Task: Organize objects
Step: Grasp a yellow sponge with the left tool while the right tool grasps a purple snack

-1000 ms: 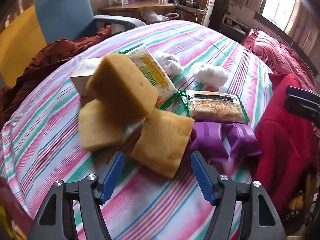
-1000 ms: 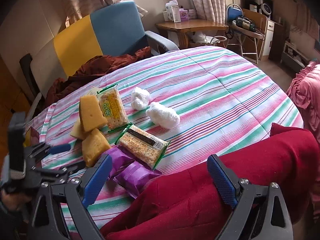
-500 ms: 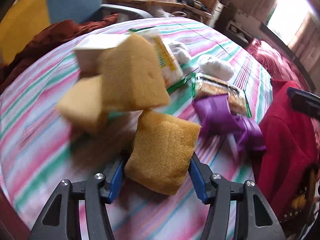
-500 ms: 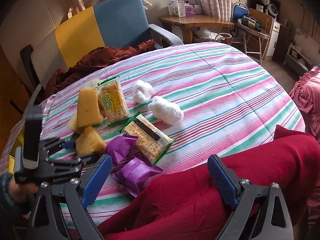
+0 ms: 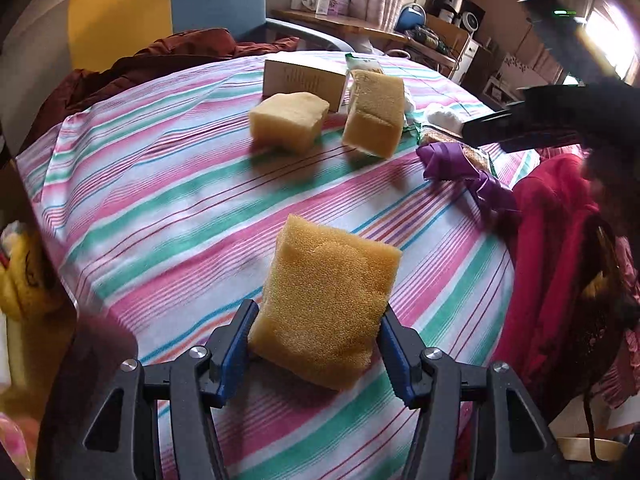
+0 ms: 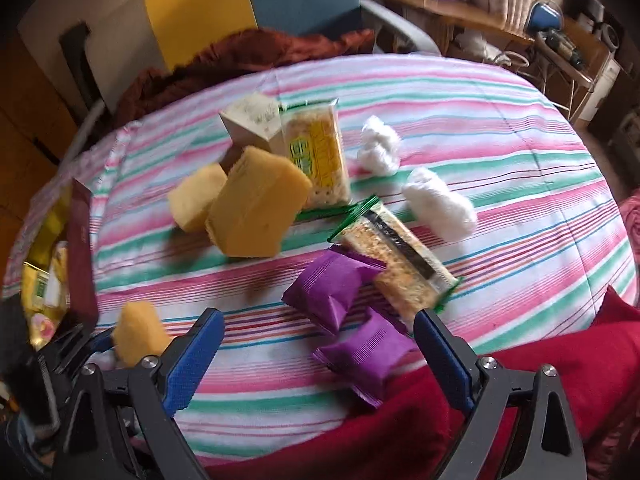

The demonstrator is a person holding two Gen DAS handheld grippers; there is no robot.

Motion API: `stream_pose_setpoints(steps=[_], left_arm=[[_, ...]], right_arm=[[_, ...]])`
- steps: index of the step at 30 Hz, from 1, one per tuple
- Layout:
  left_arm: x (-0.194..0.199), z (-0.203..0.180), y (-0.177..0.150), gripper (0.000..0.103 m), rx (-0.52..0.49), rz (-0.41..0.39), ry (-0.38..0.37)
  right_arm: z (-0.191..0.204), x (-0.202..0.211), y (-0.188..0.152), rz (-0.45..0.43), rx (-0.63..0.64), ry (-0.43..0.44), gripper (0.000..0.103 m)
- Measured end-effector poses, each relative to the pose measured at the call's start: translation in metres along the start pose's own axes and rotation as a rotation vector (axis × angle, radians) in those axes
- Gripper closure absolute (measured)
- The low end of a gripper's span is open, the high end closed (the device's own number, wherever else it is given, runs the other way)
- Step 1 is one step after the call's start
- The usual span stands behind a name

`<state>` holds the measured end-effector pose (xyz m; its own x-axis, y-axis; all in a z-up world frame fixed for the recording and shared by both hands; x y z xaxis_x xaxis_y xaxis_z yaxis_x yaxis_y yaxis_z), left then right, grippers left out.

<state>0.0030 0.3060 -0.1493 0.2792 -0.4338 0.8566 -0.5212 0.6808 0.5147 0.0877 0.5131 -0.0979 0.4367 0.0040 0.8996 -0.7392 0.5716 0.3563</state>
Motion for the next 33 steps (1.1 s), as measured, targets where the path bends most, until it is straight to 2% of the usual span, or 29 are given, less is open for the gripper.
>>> stream_pose_setpoints(steps=[4, 6, 9, 11, 13, 17, 23, 28, 33], left_arm=[[-0.002, 0.001, 0.001, 0.044, 0.012, -0.013, -0.011], [0.0, 0.001, -0.001, 0.044, 0.019, -0.022, -0.013], [0.0, -0.001, -0.004, 0.044, 0.008, -0.035, -0.005], [0.001, -0.001, -0.004, 0.044, 0.006, -0.043, -0.007], [0.001, 0.0, -0.005, 0.044, 0.019, -0.048, -0.021], [0.004, 0.002, -0.007, 0.044, 0.024, -0.059, -0.026], [0.016, 0.007, -0.014, 0.045, 0.056, -0.053, -0.023], [0.05, 0.021, -0.014, 0.045, 0.099, -0.115, 0.002], [0.094, 0.064, -0.019, 0.045, 0.224, -0.182, 0.05]], right_arm=[[-0.005, -0.024, 0.01, 0.074, -0.043, -0.046, 0.024], [-0.006, -0.034, 0.013, 0.101, -0.056, -0.067, 0.025], [-0.012, -0.051, 0.014, 0.131, -0.106, -0.079, 0.033], [-0.013, -0.059, 0.013, 0.141, -0.118, -0.093, 0.057], [-0.011, -0.056, 0.013, 0.122, -0.108, -0.101, 0.061], [-0.003, -0.031, 0.007, 0.047, -0.083, -0.085, 0.061], [0.018, 0.013, -0.015, -0.067, -0.022, 0.011, 0.061], [0.051, 0.026, -0.02, -0.123, 0.036, 0.099, 0.061], [0.106, 0.028, -0.016, -0.161, 0.123, 0.173, 0.061]])
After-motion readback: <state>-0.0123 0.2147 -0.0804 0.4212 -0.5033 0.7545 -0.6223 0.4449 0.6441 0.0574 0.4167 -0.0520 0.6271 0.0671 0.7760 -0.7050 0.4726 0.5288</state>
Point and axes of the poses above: each gripper's, at about its wrist camera, not at the fingertips, and x roughly against the way its jaws point, z to its left, y to its top, the point moved 5 cm from there along -x, roughly the way its jaws point, and after that the axes turned 9 degrees about y, right-handed, at the moved point
